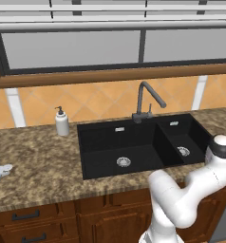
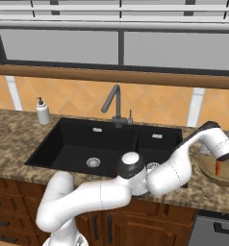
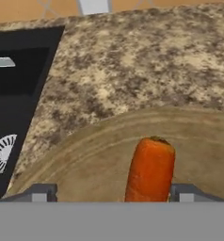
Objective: Pick the carrot from the sink and place it in the bowl. Then pick the bowl and place it in the microwave. Then close the microwave door and press the start button.
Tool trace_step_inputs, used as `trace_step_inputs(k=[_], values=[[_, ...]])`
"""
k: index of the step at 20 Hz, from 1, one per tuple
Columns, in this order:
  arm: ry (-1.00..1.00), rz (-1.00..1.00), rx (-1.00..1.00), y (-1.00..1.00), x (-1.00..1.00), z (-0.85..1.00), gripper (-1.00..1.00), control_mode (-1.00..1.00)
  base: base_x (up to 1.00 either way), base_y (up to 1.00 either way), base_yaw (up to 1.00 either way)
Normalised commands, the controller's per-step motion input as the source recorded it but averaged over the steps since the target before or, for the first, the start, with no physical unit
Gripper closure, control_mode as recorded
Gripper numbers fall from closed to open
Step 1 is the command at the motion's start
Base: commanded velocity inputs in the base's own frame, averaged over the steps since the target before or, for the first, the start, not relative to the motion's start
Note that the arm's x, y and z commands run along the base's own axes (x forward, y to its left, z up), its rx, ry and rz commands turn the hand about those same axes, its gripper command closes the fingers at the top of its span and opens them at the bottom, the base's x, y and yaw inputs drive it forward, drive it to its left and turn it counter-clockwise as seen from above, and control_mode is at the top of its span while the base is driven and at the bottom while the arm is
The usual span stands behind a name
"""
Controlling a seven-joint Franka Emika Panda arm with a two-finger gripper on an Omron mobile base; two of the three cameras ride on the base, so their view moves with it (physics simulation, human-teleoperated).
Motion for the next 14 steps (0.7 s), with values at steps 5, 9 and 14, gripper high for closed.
trace_step_inputs(k=[5, 9, 14], values=[[-0.17, 0.00, -0.29, 1.00, -0.04, -0.53, -1.00, -1.00, 0.00, 0.00, 0.00], [-0.18, 0.00, -0.26, 1.00, 0.00, -0.42, -1.00, -1.00, 0.00, 0.00, 0.00], [-0.03, 0.00, -0.32, 1.00, -0.10, -0.05, -1.00, -1.00, 0.00, 0.00, 0.00]])
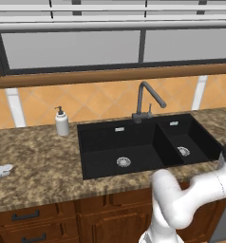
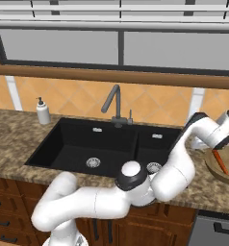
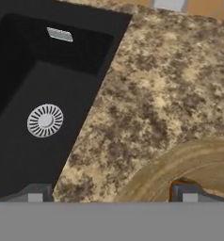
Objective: Pick the carrot from the sink and place it in the bowl. Then pick the bowl and place it in the microwave. Then close the microwave door and press the start button.
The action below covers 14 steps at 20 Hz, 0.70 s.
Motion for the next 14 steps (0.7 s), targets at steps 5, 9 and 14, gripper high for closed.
trace_step_inputs(k=[5, 9, 14], values=[[0.00, -0.02, -0.26, 0.94, -0.04, 0.00, -1.00, -1.00, 0.00, 0.00, 0.00], [0.00, -0.06, -0.07, 0.32, -0.38, 0.17, -1.00, -1.00, 0.00, 0.00, 0.00], [0.11, -0.16, -0.07, 0.01, -0.69, 0.20, -1.00, -1.00, 0.00, 0.00, 0.00]])
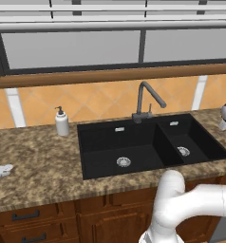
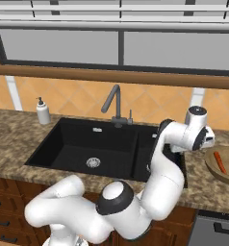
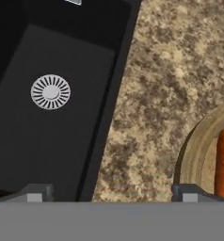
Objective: Pick the carrot from the sink and place it in the bowl. Then pick the bowl and place it in the microwave. Then close the microwave door and press the start button.
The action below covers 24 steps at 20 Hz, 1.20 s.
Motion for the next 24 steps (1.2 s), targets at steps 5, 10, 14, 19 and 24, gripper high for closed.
trace_step_inputs(k=[5, 10, 14, 19, 24], values=[[0.18, -0.21, -0.14, 0.00, -0.56, 0.38, -1.00, -1.00, 0.00, 0.00, 0.00], [0.30, -0.18, -0.19, 0.00, -0.19, 0.17, -1.00, -1.00, 0.00, 0.00, 0.00], [0.28, -0.05, -0.03, -0.35, 0.02, 0.00, -1.00, -1.00, 0.00, 0.00, 0.00], [0.03, 0.02, 0.03, -0.48, 0.00, 0.04, -1.00, -1.00, 0.00, 0.00, 0.00], [0.00, 0.11, 0.04, -0.30, 0.13, 0.01, -1.00, -1.00, 0.00, 0.00, 0.00]])
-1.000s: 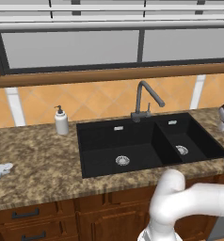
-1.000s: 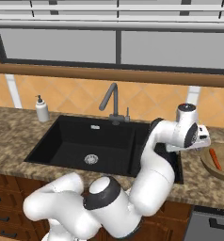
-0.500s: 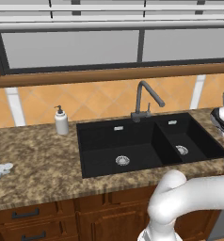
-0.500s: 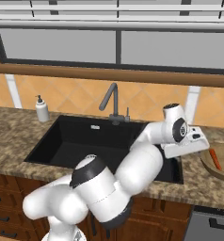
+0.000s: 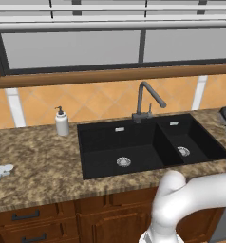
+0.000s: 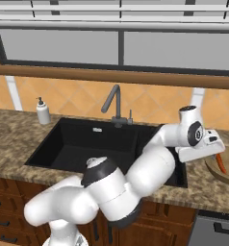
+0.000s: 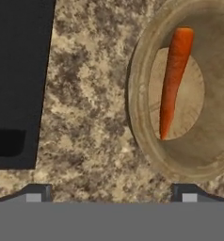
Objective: Pick the carrot from the sink and place it in the bowl. Then pick the bowl and place it in the microwave. Then close the microwave door and press the start button.
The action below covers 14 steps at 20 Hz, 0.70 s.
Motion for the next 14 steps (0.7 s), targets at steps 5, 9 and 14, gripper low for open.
trace_step_inputs(k=[5, 9, 14], values=[[0.00, 0.11, 0.08, -0.20, 0.28, -0.16, -1.00, -1.00, 0.00, 0.00, 0.00], [0.00, 0.09, 0.04, -0.02, 0.33, -0.47, -1.00, -1.00, 0.00, 0.00, 0.00], [0.00, 0.10, 0.02, -0.20, 0.32, -0.26, -1.00, -1.00, 0.00, 0.00, 0.00]])
